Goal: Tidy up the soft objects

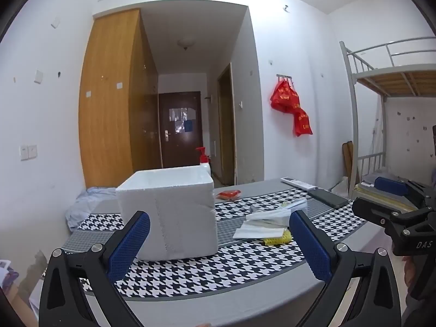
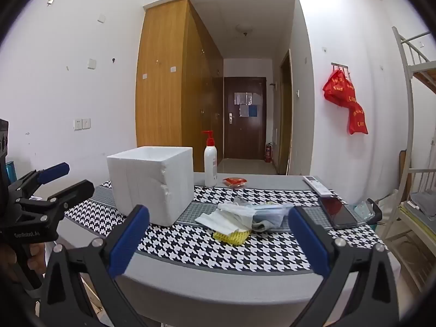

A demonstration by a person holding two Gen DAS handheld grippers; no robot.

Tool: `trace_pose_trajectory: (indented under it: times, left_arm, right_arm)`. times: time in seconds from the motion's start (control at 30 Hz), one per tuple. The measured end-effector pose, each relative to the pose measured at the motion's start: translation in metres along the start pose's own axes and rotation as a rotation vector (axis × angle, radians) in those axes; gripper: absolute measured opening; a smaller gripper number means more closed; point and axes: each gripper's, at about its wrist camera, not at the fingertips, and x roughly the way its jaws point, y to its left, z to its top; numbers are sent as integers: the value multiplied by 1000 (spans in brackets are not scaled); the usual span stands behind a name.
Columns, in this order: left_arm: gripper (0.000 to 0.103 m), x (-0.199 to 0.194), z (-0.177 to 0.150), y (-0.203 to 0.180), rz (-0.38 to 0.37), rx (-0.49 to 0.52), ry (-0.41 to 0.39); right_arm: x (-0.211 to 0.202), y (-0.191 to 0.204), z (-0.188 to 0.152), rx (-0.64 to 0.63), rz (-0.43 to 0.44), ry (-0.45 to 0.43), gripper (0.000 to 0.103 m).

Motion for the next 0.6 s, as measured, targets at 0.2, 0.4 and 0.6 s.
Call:
trace_pose_trajectory:
  times: [0.2, 0.4, 0.6]
  left_arm:
    - [102, 0, 1, -3, 9, -4, -5]
    - [102, 3, -2, -3, 10, -17, 3]
    - [102, 2, 1, 0, -8, -24, 19]
  right_arm:
    - [0, -1, 0, 5, 0, -1, 103]
    - [-3, 1, -3, 5, -2, -2, 103]
    - [-2, -2, 0, 8, -3, -3, 103]
